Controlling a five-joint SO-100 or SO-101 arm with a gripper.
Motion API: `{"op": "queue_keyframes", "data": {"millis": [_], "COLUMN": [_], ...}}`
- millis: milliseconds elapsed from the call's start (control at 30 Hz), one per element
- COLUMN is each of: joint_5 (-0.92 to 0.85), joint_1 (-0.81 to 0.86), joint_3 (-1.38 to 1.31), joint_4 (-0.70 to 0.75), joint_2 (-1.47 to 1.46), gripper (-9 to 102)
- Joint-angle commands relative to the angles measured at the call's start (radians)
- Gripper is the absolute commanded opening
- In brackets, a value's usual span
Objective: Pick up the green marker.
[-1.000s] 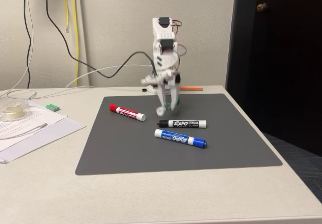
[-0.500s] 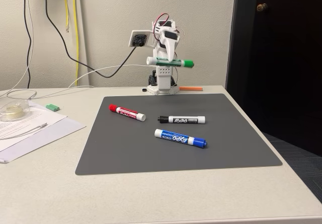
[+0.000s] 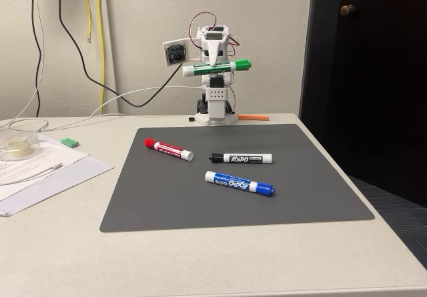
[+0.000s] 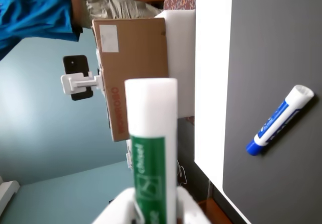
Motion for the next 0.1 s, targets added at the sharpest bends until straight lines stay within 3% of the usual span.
{"op": "queue_keyframes", "data": {"millis": [0,67], "joint_5": [-0.002,0.002], "joint_1": [-0.005,-0.005], "joint_3": [-0.008,-0.008], "joint_4": [-0.017,-0.018], "joint_2": [0.026,0.028], "gripper": [5,5]}}
